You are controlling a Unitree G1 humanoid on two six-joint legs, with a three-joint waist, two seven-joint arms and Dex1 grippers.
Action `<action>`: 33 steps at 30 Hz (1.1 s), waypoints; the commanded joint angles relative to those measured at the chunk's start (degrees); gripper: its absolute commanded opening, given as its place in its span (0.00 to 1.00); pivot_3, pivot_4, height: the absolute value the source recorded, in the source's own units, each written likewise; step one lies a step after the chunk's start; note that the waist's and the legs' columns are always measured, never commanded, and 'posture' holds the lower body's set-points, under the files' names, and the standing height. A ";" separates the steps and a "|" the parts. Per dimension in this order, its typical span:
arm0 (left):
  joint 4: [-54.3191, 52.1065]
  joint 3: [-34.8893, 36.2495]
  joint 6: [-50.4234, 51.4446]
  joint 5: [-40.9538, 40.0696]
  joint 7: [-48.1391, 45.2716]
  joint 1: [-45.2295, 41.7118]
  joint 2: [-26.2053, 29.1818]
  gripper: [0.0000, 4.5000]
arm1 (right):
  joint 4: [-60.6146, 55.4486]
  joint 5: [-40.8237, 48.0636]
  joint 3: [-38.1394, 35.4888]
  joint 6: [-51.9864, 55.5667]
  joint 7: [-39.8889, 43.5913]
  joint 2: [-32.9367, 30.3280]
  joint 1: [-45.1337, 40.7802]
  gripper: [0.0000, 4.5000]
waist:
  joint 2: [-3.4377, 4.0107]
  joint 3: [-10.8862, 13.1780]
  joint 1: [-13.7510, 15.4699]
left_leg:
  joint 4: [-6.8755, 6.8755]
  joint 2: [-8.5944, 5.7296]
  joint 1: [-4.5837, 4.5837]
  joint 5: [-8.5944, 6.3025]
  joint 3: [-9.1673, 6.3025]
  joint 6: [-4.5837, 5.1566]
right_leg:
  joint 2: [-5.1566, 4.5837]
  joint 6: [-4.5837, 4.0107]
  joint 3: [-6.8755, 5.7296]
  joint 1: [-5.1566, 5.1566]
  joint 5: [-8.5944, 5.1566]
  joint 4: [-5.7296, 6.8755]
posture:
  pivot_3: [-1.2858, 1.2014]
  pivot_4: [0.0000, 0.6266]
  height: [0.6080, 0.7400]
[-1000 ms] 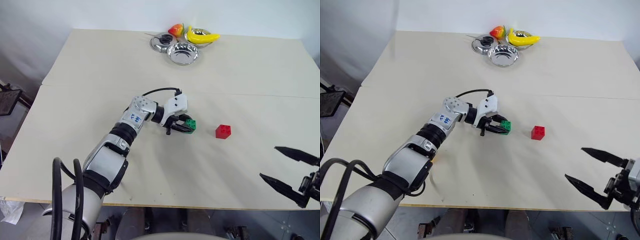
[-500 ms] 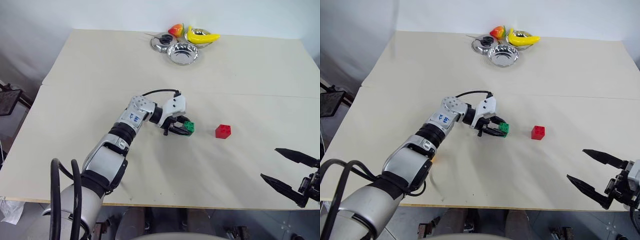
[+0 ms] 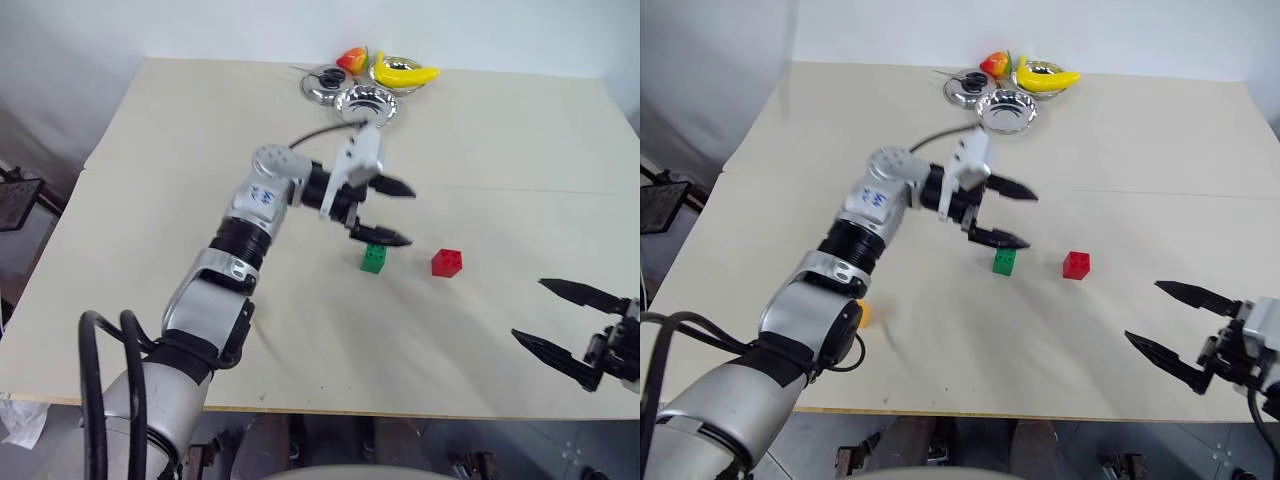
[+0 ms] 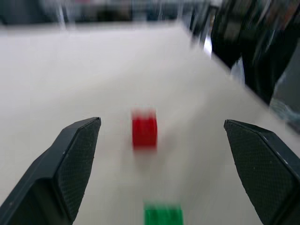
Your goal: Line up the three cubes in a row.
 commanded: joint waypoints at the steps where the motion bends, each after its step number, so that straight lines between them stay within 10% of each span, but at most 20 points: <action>1: -13.02 2.91 6.16 -7.55 -6.60 2.71 5.22 1.00 | 2.24 0.60 2.73 1.17 -1.03 -1.50 -6.12 1.00 | 0.09 -0.03 -0.63 | 0.00 -0.01 0.01 0.00 0.06 0.00 | 0.05 0.00 0.04 0.00 0.00 0.00 | 0.52 0.24 1.00; 14: -35.38 28.37 9.45 -17.19 3.57 41.02 31.87 1.00 | 1.69 -0.50 21.40 -0.93 7.14 1.99 -21.53 1.00 | 0.21 0.02 -1.33 | 0.03 0.29 0.18 0.11 -0.01 -0.20 | 0.10 -0.09 0.11 0.00 -0.05 0.28 | 0.52 0.24 1.00; 26: -41.24 45.68 7.04 -19.39 7.88 80.39 33.74 1.00 | 1.90 -1.32 29.55 -1.82 8.96 5.58 -26.62 1.00 | 0.13 0.01 -1.30 | -0.01 0.24 0.19 0.00 -0.23 -0.26 | -0.12 -0.24 -0.13 0.07 -0.13 0.28 | 0.52 0.24 1.00; 33: -45.76 42.61 4.84 -20.53 9.80 83.05 31.71 1.00 | 3.87 -1.68 28.49 -3.16 10.63 4.31 -26.37 1.00 | 0.13 0.00 -1.33 | -0.02 0.13 0.23 -0.04 -0.24 -0.31 | -0.70 -0.31 -0.19 -0.01 -0.16 0.45 | 0.52 0.24 1.00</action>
